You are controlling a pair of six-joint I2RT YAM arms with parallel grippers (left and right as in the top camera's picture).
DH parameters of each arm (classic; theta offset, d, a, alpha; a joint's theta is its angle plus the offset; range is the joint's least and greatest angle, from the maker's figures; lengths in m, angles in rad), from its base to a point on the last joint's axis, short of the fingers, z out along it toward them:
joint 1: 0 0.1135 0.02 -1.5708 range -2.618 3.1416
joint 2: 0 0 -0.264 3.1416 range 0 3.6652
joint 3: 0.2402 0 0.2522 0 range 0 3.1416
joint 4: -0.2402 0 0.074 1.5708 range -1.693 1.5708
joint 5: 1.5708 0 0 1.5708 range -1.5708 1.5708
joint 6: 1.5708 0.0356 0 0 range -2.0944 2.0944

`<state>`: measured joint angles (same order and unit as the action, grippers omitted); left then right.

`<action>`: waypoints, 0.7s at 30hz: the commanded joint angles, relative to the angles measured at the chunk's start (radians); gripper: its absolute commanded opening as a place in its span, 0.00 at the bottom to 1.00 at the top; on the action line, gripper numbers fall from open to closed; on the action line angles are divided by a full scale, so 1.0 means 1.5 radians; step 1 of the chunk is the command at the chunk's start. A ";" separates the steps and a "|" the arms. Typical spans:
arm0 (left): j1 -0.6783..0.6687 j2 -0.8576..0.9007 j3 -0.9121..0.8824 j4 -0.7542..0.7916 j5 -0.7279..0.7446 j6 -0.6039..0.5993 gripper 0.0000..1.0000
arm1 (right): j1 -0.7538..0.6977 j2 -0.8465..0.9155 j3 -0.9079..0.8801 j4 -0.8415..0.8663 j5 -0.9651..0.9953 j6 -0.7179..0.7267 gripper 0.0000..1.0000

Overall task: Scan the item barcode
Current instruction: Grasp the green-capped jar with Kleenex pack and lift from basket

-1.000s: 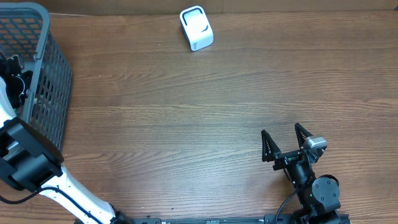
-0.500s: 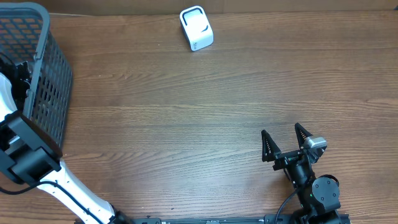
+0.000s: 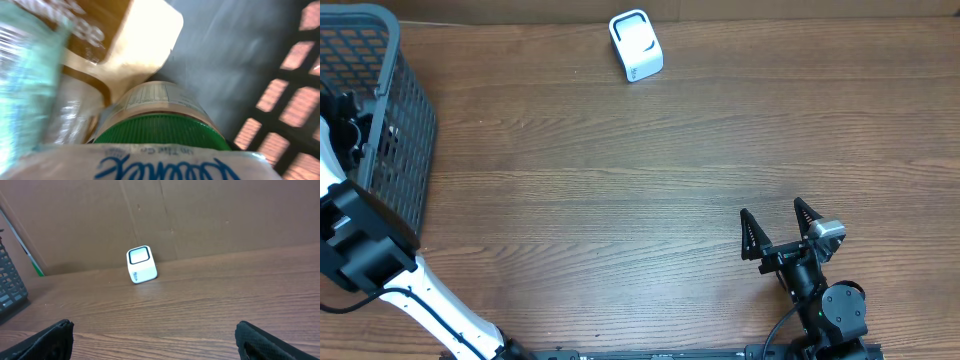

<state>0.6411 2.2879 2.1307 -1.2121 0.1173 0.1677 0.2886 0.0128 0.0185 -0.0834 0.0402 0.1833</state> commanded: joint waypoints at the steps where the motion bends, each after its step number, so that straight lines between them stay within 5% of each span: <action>1: -0.009 -0.009 0.127 -0.032 0.010 -0.044 0.46 | -0.003 -0.006 -0.007 0.002 -0.001 0.000 1.00; 6: -0.023 -0.009 0.314 -0.094 0.004 -0.068 0.46 | -0.003 -0.006 -0.007 0.002 0.000 0.000 1.00; 11: -0.027 -0.019 0.518 -0.124 0.040 -0.175 0.45 | -0.003 -0.006 -0.007 0.002 -0.001 0.000 1.00; 21: -0.112 -0.081 0.674 -0.208 0.109 -0.225 0.43 | -0.003 -0.006 -0.007 0.002 -0.001 0.000 1.00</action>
<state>0.5446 2.2330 3.0909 -1.4971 0.2363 -0.1341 0.2886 0.0128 0.0185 -0.0834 0.0410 0.1825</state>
